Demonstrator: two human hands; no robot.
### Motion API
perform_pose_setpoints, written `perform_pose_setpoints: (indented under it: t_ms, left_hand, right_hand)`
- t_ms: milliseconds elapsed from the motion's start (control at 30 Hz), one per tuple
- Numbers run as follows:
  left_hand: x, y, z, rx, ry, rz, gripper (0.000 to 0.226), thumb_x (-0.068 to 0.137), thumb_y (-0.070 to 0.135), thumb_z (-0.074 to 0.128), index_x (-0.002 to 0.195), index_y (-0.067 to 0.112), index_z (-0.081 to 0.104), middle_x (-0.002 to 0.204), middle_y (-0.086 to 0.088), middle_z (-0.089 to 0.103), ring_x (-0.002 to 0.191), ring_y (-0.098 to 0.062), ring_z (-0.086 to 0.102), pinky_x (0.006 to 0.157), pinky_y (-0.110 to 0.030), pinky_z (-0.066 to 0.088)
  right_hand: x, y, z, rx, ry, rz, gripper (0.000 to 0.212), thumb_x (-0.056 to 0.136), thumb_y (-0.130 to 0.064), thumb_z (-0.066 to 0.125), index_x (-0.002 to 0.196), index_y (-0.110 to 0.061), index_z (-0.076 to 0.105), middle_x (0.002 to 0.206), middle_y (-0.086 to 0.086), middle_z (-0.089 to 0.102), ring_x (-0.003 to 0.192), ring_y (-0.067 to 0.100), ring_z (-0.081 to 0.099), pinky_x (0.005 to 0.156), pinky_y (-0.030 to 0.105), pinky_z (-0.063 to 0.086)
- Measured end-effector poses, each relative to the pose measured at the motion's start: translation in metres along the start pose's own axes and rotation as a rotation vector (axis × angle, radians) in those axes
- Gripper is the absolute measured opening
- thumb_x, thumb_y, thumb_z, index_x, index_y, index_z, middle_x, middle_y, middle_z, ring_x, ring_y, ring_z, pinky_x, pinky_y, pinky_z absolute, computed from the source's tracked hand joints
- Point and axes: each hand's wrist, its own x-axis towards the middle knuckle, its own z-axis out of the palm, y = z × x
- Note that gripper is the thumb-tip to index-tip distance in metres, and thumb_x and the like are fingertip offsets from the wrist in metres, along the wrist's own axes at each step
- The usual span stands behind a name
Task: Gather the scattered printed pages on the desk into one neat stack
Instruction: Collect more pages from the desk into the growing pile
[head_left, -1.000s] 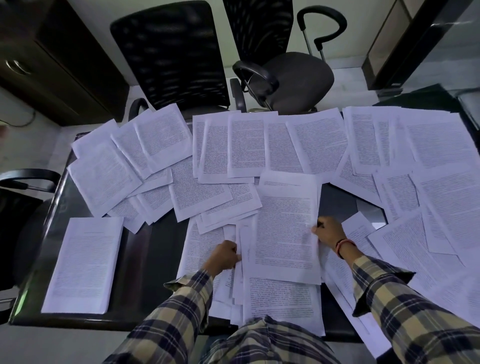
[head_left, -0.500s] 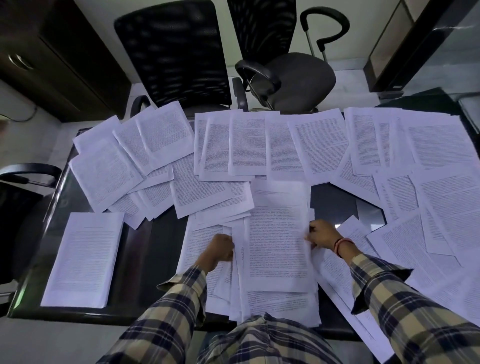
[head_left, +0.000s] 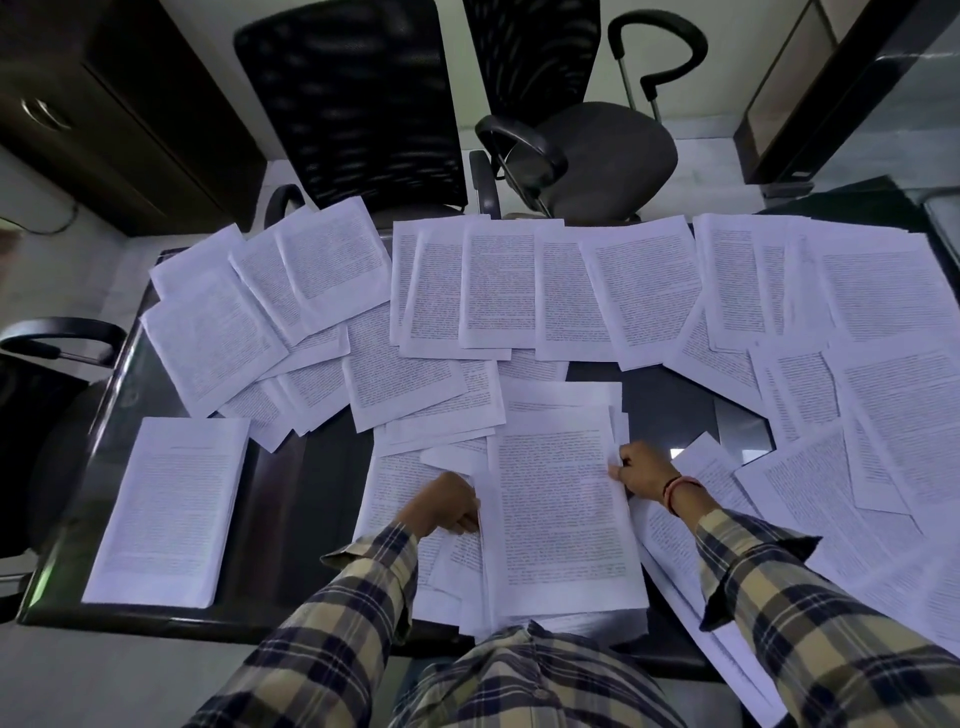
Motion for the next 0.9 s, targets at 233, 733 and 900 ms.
perform_pose_setpoints:
  t_ms: [233, 733, 900]
  left_hand:
    - [0.005, -0.009, 0.003, -0.133, 0.091, 0.162, 0.023, 0.1, 0.014, 0.065, 0.081, 0.003, 0.059, 0.077, -0.017, 0.068, 0.061, -0.021, 0.068, 0.058, -0.031, 0.058]
    - [-0.005, 0.007, 0.006, -0.379, 0.442, 0.165, 0.03, 0.094, 0.009, 0.075, 0.068, 0.001, 0.061, 0.069, -0.007, 0.058, 0.069, -0.028, 0.068, 0.042, -0.011, 0.045]
    - [0.004, 0.004, 0.006, -0.392, 0.483, 0.154, 0.036, 0.091, 0.018, 0.078, 0.068, -0.004, 0.062, 0.065, -0.006, 0.056, 0.059, -0.018, 0.054, 0.061, -0.042, 0.064]
  right_hand:
    - [0.001, -0.005, -0.005, 0.137, 0.029, 0.007, 0.021, 0.098, -0.016, 0.063, 0.083, -0.001, 0.062, 0.076, 0.014, 0.066, 0.064, 0.028, 0.064, 0.052, 0.032, 0.056]
    - [-0.007, -0.005, 0.002, -0.006, -0.024, 0.02, 0.038, 0.094, -0.009, 0.064, 0.059, -0.01, 0.048, 0.066, 0.015, 0.06, 0.065, 0.038, 0.07, 0.05, 0.031, 0.057]
    - [-0.01, -0.006, 0.001, 0.013, 0.068, 0.059, 0.043, 0.095, -0.011, 0.062, 0.059, -0.014, 0.04, 0.063, 0.013, 0.051, 0.059, 0.028, 0.059, 0.066, 0.047, 0.06]
